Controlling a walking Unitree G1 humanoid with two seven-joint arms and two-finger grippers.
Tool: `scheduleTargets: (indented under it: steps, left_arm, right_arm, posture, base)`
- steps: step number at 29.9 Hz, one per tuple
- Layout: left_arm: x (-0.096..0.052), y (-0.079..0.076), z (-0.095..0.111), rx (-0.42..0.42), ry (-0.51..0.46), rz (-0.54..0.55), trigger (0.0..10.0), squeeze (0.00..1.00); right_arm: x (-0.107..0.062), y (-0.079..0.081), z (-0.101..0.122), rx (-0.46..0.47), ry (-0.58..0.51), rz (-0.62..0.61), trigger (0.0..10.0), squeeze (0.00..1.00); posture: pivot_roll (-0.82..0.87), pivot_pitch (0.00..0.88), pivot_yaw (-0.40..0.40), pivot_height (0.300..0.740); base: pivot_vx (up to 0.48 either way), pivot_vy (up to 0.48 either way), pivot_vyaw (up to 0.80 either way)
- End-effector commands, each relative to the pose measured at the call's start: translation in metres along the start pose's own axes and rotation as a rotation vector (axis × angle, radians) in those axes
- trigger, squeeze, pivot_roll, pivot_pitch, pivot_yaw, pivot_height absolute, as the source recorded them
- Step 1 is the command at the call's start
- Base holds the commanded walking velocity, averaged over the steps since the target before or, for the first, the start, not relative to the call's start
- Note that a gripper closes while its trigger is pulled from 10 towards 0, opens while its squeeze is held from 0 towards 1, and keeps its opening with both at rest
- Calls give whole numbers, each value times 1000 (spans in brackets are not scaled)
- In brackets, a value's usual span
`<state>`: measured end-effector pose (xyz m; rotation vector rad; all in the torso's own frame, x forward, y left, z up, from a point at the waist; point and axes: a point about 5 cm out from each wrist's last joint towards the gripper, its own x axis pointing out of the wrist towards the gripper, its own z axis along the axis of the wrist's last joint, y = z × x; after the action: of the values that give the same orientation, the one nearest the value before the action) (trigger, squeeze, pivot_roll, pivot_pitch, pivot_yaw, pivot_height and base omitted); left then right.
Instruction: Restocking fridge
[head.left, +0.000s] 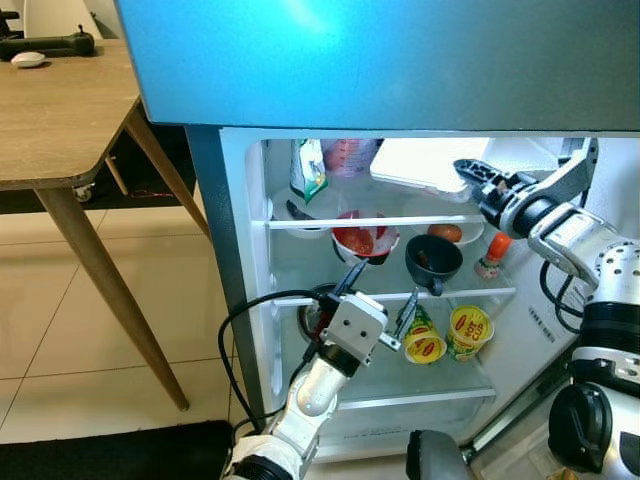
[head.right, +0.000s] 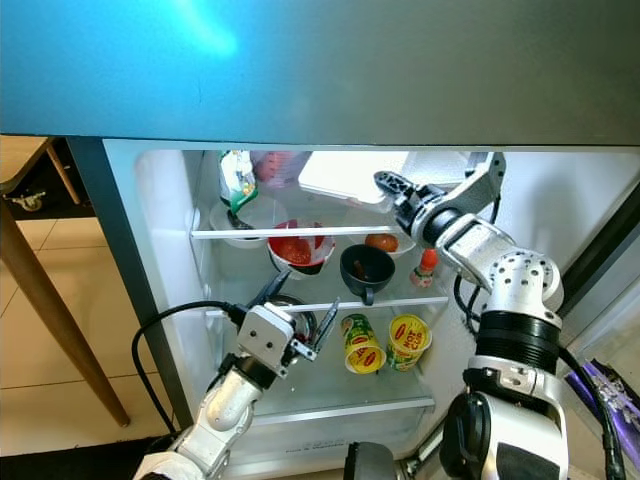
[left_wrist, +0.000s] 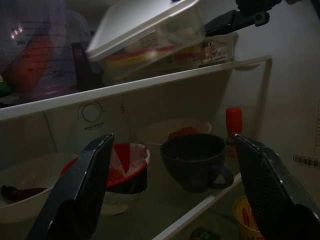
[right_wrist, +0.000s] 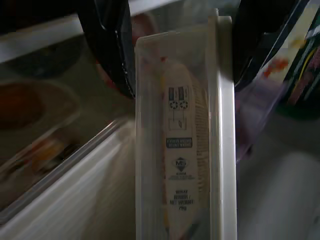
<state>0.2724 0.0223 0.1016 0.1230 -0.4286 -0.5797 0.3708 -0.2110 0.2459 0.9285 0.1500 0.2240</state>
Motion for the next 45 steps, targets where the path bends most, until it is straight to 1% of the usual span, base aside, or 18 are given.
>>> scheduleTargets:
  steps: [1, 7, 13, 17, 19, 20, 21, 23, 29, 30, 31, 32, 33, 38, 40, 42, 43, 45]
  left_arm:
    - [3, -12, 0, -44, 8, -7, 10000, 0]
    - [3, -12, -1, -45, 11, -5, 10000, 0]
    - [2, -12, -1, -46, 13, -6, 10000, 0]
    - [3, -12, -1, -46, 13, -6, 10000, 0]
    - [3, -12, -1, -46, 13, -6, 10000, 0]
    - [3, -12, -1, -46, 13, -6, 10000, 0]
    - [3, -12, -1, -46, 13, -5, 10000, 0]
    - [3, -12, -1, -46, 13, -5, 10000, 0]
    - [2, -12, -1, -47, 14, -5, 10000, 0]
    - [2, -12, -1, -48, 14, -5, 10000, 0]
    - [2, -12, -1, -48, 14, -5, 10000, 0]
    - [2, -12, -1, -48, 14, -5, 10000, 0]
    - [2, -12, -1, -47, 14, -4, 10000, 0]
    - [2, -12, -1, -47, 14, -3, 10000, 0]
    - [2, -12, -1, -47, 14, -2, 10000, 0]
    - [2, -12, -1, -48, 14, -2, 10000, 0]
    - [2, -12, -1, -48, 14, -2, 10000, 0]
    - [2, -12, -1, -48, 13, -2, 10000, 0]
  right_arm:
    - [-6, 14, 31, 23, -169, 62, 0, 0]
    - [-10, 11, 50, 130, -317, 57, 0, 0]
    - [-12, 7, 61, 196, -398, 47, 0, 0]
    - [-13, 5, 66, 207, -441, 27, 0, 0]
    - [-14, 4, 67, 210, -454, 20, 392, 0]
    - [-15, 3, 70, 215, -480, 13, 2471, 0]
    - [-15, 2, 72, 217, -491, 9, 3961, 0]
    - [-15, 1, 72, 200, -489, -9, 10000, 0]
    - [-14, -3, 71, 174, -496, -48, 10000, 0]
    - [-14, -4, 70, 155, -493, -62, 10000, 325]
    - [-14, -6, 70, 141, -493, -79, 10000, 839]
    - [-14, -6, 70, 141, -493, -79, 10000, 839]
    - [-14, -8, 70, 131, -497, -99, 10000, 910]
    - [-13, -7, 69, 100, -473, -78, 10000, 827]
    - [-13, -5, 68, 91, -457, -59, 10000, 827]
    - [-12, 0, 65, 81, -427, -15, 10000, 694]
    - [-12, 5, 61, 64, -392, 30, 10000, 188]
    - [-12, 7, 60, 52, -380, 42, 10000, 188]
  posture:
    - [-131, 0, -79, 550]
    - [-131, 0, -77, 550]
    - [-132, 0, -75, 550]
    - [-133, 0, -74, 550]
    - [-133, 0, -74, 550]
    - [-132, 0, -75, 550]
    - [-132, 0, -75, 550]
    - [-132, 0, -75, 550]
    - [-132, 0, -75, 550]
    - [-132, 0, -75, 550]
    - [-132, 0, -75, 550]
    - [-132, 0, -75, 550]
    - [-132, 0, -75, 550]
    - [-132, 0, -76, 550]
    - [-132, 0, -76, 550]
    - [-132, 0, -76, 550]
    - [-132, 0, -77, 550]
    - [-132, 0, -77, 550]
  base:
    - [0, 0, 0]
    - [0, 0, 0]
    - [0, 0, 0]
    - [0, 0, 0]
    - [0, 0, 0]
    - [0, 0, 0]
    - [0, 0, 0]
    - [0, 0, 0]
    - [0, 0, 0]
    - [0, 0, 0]
    - [0, 0, 0]
    - [0, 0, 0]
    - [0, 0, 0]
    - [0, 0, 0]
    - [0, 0, 0]
    - [0, 0, 0]
    - [0, 0, 0]
    - [0, 0, 0]
